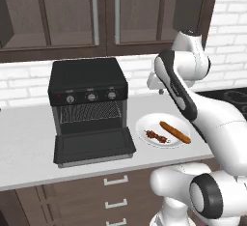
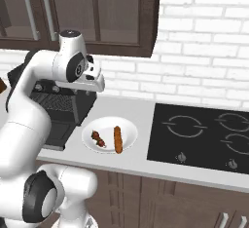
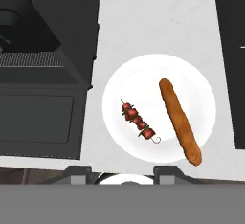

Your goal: Pick up the kebab skewer and baguette bread, and place them inside the toaster oven. Close the toaster oven door and start by setting the timer.

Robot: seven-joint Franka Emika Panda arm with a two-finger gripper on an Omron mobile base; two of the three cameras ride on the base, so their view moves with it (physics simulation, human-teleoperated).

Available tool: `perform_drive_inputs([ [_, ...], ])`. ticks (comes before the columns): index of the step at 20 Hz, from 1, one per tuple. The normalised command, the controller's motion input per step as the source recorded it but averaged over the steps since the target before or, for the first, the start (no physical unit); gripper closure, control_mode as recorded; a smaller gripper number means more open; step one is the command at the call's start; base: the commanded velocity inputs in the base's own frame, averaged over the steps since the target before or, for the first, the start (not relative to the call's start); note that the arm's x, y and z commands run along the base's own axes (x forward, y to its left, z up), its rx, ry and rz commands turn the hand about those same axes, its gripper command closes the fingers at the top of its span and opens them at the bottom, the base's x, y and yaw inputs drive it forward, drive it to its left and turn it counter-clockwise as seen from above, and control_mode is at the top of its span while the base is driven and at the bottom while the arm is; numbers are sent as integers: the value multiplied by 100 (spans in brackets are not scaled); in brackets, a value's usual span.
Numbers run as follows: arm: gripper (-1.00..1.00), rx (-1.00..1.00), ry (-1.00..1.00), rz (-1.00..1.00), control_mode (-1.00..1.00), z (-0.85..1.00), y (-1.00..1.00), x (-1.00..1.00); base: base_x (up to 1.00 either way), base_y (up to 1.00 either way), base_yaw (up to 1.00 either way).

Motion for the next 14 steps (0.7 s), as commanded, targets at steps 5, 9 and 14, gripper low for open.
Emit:
perform_drive_inputs([
  [5,-100,0,0,1,-100,0,5,-40,0,0,0],
  [9,-100,-2,-2,8,-100,-9,38,-76,0,0,0],
  [14,-100,-2,-5,3,-100,-5,83,-47,0,0,0],
])
